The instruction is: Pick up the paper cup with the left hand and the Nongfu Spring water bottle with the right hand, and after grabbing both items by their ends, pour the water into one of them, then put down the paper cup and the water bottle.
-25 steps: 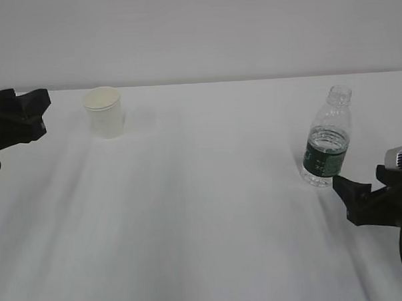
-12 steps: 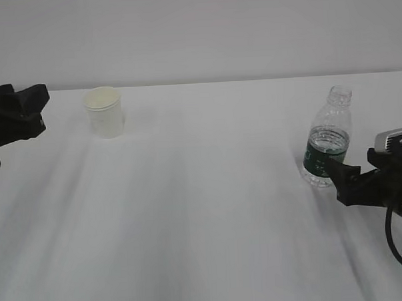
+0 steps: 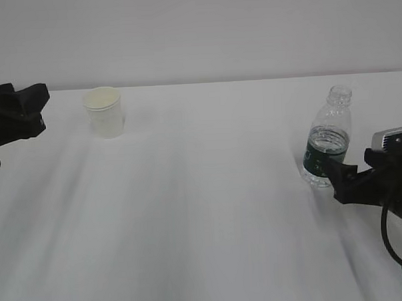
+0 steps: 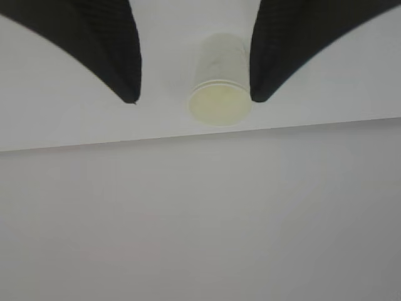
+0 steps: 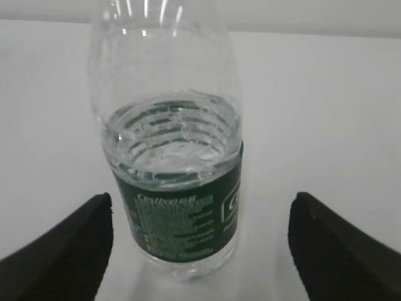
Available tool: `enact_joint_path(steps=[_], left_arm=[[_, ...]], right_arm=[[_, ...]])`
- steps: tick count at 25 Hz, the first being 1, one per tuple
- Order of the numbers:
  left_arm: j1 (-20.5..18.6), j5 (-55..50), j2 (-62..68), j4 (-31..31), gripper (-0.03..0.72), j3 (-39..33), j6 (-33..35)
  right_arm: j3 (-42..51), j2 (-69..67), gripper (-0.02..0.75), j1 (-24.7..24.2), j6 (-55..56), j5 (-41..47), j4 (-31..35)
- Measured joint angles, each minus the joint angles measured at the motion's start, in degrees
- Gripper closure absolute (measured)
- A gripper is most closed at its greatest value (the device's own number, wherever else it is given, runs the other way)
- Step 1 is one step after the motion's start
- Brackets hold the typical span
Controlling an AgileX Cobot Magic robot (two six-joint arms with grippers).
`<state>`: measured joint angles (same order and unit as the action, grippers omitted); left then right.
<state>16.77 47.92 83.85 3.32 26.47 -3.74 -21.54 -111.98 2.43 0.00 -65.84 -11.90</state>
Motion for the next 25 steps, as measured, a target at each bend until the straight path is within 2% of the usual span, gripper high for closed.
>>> enact_joint_path(steps=[16,25], left_arm=[[0.0,0.94,1.98,-0.1,0.291,0.0,0.0],[0.0,2.71,2.46,-0.18,0.291,0.0,0.0]], right_arm=[[-6.71,-8.34,0.073,0.0,3.5,0.0,-1.22],[-10.19,-8.76,0.071,0.0,4.63,0.0,-2.28]])
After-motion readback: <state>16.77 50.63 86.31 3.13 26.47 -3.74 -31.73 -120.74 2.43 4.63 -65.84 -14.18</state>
